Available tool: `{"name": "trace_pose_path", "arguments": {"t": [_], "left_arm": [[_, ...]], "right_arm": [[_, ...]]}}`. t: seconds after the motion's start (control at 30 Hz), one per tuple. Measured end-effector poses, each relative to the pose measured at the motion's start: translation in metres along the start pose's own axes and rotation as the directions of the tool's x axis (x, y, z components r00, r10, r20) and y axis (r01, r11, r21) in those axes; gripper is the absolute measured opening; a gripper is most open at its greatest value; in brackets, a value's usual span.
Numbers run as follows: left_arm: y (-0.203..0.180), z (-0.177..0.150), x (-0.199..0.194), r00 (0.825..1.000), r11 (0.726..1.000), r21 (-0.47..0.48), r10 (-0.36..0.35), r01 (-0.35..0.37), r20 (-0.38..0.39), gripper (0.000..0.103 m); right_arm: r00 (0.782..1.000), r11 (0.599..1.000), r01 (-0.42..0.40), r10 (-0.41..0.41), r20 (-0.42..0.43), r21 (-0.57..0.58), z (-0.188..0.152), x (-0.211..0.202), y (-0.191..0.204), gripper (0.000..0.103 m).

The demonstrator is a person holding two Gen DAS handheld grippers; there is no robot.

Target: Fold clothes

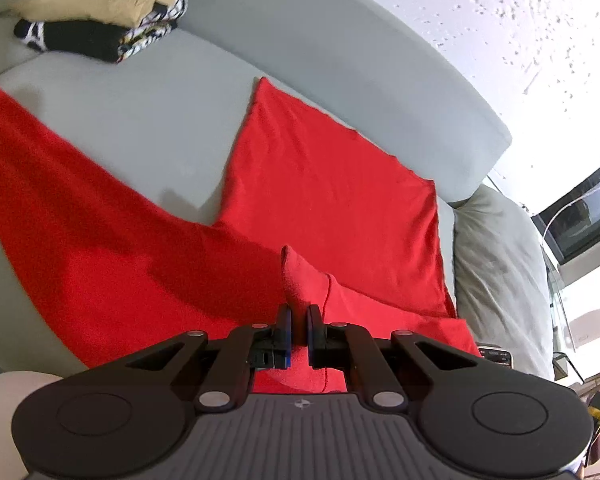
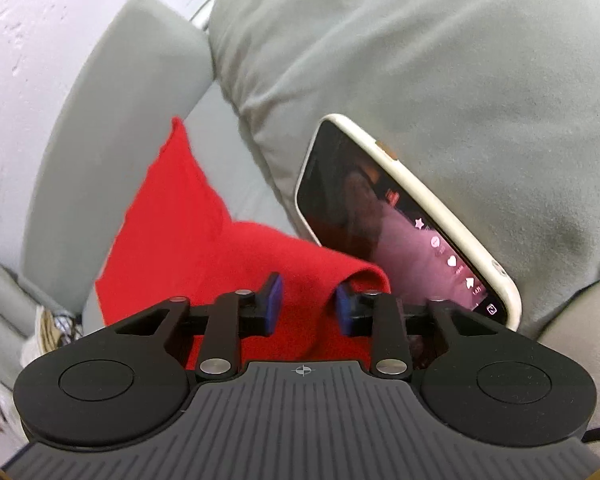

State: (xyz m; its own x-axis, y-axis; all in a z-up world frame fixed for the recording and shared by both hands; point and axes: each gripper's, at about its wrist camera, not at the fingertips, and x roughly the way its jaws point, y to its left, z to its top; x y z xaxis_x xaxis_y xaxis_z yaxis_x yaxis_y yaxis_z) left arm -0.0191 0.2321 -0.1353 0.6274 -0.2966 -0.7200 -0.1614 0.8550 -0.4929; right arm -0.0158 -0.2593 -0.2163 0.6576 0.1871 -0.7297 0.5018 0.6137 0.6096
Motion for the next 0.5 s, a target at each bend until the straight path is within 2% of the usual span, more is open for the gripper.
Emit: {"name": "trace_pose_path", "arguments": {"t": [0.03,0.13,0.23,0.37,0.5], "left_arm": [[0.001,0.001,0.001,1.000,1.000,0.001,0.004,-0.004,-0.001,0.005],[0.003,0.005,-0.006,1.000,1.000,0.019,0.012,-0.012,-0.006,0.005],[0.004,0.006,-0.014,1.000,0.998,0.053,0.023,-0.022,-0.012,0.005],[0.009,-0.005,-0.012,0.994,0.987,0.127,0.109,-0.103,-0.034,0.005],[0.016,-0.016,0.003,0.980,0.970,0.171,0.188,-0.174,-0.066,0.005]], "right_arm": [[1.000,1.000,-0.010,0.010,0.011,-0.001,0.000,-0.001,0.000,0.004],[0.999,1.000,-0.016,0.016,0.045,-0.012,-0.002,-0.016,0.005,0.003],[0.998,0.999,-0.045,0.046,0.040,-0.025,-0.007,-0.035,0.010,0.003],[0.999,0.997,-0.040,0.041,0.014,-0.071,-0.019,-0.044,0.012,0.003],[1.000,0.999,0.006,-0.007,-0.020,-0.043,-0.031,-0.036,-0.004,0.003]]}}
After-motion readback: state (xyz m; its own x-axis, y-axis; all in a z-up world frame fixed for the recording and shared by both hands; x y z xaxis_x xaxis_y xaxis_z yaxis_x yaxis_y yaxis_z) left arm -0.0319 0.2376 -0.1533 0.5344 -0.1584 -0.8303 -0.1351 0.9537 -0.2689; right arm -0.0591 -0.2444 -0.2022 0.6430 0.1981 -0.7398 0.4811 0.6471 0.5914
